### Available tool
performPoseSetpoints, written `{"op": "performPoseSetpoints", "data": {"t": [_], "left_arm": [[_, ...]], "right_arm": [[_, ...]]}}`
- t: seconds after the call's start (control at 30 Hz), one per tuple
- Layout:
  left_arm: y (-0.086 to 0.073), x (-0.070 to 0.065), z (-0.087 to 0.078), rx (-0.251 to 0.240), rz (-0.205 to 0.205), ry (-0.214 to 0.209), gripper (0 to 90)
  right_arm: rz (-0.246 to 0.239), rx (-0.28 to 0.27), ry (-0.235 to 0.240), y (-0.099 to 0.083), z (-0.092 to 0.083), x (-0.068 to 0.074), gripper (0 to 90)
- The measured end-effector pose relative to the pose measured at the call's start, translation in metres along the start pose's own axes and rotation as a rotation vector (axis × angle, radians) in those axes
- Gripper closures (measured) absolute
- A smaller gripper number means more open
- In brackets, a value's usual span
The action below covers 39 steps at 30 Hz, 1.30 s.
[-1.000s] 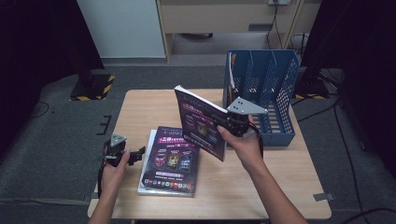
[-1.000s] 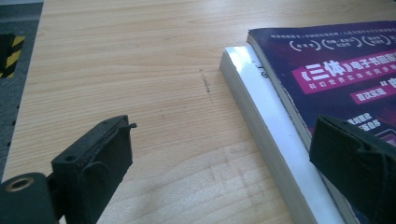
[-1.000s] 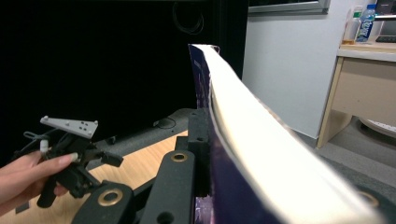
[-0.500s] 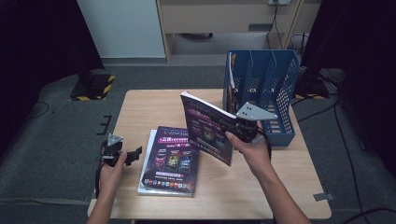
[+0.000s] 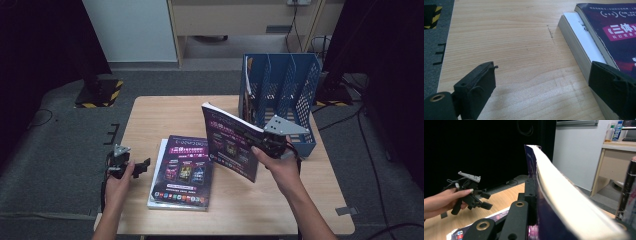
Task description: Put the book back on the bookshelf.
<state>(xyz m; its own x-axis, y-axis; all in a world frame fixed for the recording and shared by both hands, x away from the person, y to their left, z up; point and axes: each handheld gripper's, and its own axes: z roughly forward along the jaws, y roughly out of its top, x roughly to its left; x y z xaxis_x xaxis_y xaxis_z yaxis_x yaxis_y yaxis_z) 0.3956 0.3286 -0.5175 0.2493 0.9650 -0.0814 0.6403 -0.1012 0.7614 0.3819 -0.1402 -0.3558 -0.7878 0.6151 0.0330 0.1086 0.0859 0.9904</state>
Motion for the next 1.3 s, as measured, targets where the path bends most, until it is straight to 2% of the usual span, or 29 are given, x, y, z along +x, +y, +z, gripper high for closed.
{"op": "performPoseSetpoints", "data": {"t": [0.27,0.9,1.3], "left_arm": [[-0.001,-0.001,0.003,0.021,0.024,0.009,6.5],[-0.004,0.001,0.005,0.041,0.024,0.022,6.5],[-0.006,0.005,0.007,0.051,0.029,0.043,6.5]], "right_arm": [[0.002,0.005,-0.011,-0.004,-0.013,-0.005,82.1],[0.016,0.016,-0.032,-0.012,-0.043,-0.015,82.0],[0.04,-0.002,-0.051,-0.014,-0.06,-0.02,81.8]]}}
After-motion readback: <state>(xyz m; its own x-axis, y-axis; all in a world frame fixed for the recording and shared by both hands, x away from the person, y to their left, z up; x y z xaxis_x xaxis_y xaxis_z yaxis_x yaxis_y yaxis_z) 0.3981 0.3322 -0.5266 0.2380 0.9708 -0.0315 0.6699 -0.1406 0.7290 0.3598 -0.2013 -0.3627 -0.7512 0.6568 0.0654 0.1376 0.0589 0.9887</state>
